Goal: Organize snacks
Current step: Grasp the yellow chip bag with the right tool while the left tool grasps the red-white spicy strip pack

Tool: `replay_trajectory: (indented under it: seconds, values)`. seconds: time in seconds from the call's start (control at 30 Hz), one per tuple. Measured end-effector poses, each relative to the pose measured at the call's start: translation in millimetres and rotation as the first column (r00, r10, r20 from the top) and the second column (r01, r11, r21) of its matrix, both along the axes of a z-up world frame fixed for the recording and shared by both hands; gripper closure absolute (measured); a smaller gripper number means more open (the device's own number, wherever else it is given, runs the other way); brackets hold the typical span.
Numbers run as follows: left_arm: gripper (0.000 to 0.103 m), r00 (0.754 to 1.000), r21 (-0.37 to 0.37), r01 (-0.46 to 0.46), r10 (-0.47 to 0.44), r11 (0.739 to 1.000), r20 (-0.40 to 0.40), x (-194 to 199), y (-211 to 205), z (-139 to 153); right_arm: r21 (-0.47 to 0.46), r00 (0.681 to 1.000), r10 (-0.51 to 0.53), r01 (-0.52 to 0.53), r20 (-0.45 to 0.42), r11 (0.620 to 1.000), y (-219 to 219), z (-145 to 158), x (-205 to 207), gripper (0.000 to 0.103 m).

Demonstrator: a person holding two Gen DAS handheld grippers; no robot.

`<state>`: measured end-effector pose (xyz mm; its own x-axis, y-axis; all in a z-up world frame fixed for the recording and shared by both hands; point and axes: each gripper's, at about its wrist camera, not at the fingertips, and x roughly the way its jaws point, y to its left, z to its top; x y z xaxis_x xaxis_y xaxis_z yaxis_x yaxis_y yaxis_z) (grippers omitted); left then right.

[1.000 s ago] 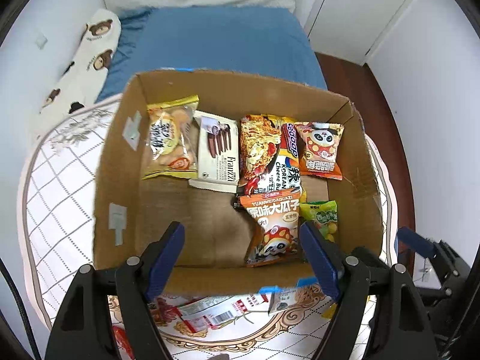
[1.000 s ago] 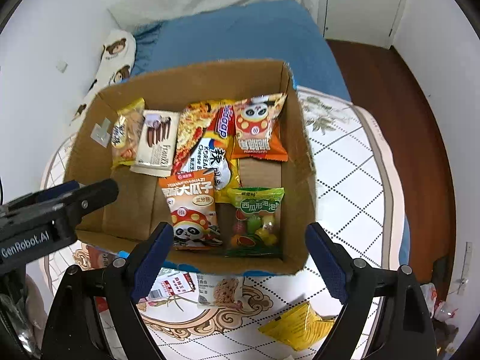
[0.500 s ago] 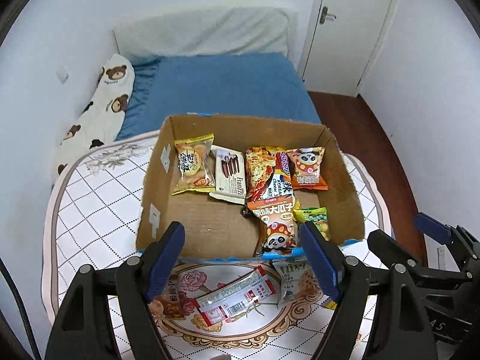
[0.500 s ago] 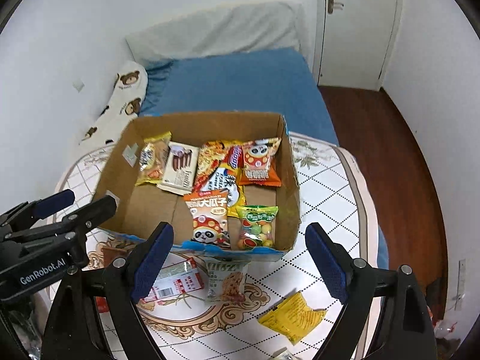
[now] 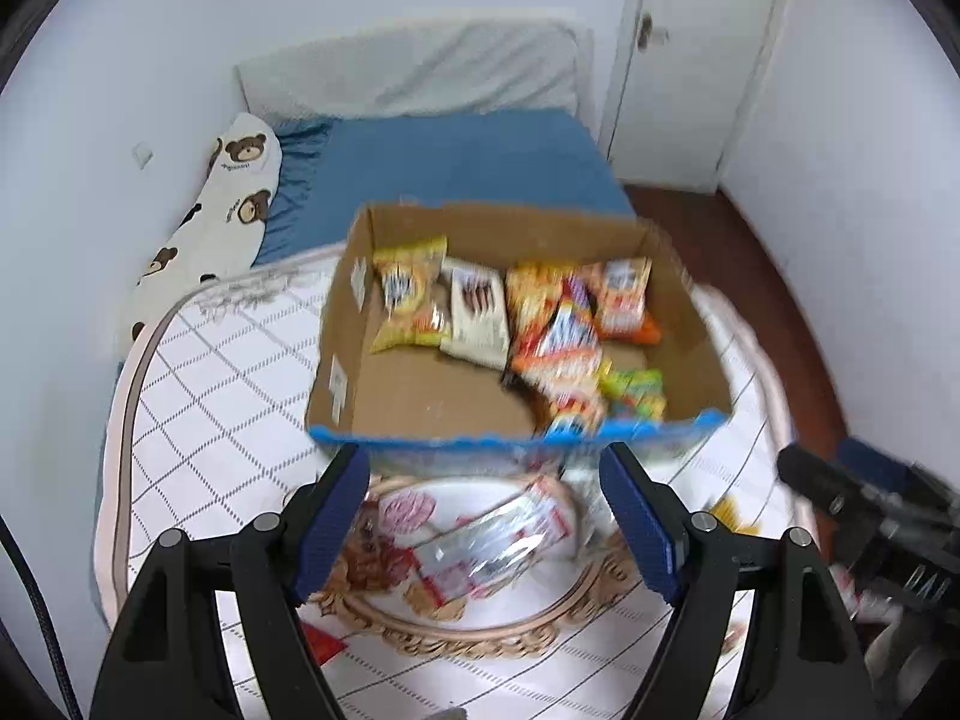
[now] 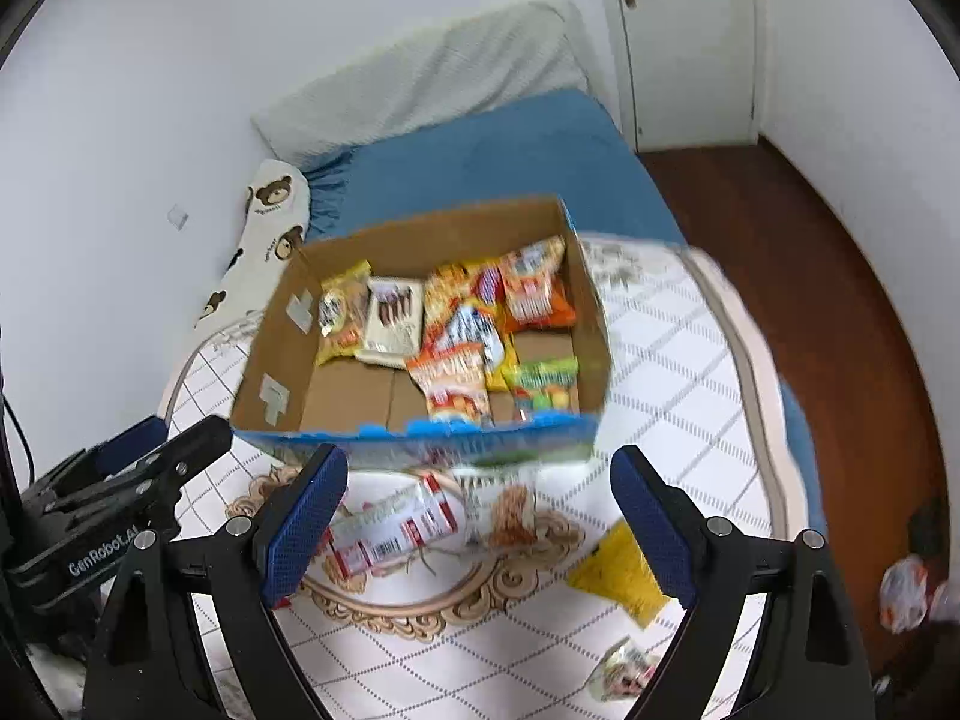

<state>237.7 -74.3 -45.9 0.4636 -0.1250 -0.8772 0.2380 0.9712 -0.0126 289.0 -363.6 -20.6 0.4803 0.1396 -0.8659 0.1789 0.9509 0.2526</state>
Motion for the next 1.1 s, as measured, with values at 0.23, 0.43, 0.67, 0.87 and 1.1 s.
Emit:
replay_trajectory:
  seconds: [0.23,0.43,0.67,0.87,1.1]
  values:
    - [0.025,0.96,0.277,0.255,-0.207,0.926,-0.19,-2,-41,-107,0.053,0.98,-0.082,0.093,-0.18,0.994,-32,-82,-7,0.011]
    - [0.025,0.901,0.434,0.415,-0.297,0.799,-0.316,4,-71,-184,0.087,0.936,-0.178,0.213,-0.304,0.973,-66,-143,-14,0.011]
    - [0.023,0.836,0.46,0.537,-0.371,0.708,-0.404,13,-94,-219,0.052,0.897,-0.225,0.263,-0.38,0.963,-84,-183,-18,0.011]
    - [0.041,0.818,0.356,0.538,-0.369,0.764,-0.442,18,-94,-222,-0.06,0.919,0.019,-0.047,-0.393,0.997,-52,-170,-10,0.011]
    - [0.046,0.858,0.201,0.3,-0.171,0.933,-0.485,18,-56,-216,-0.19,0.827,0.253,-0.391,-0.502,0.901,-11,-185,-10,0.011]
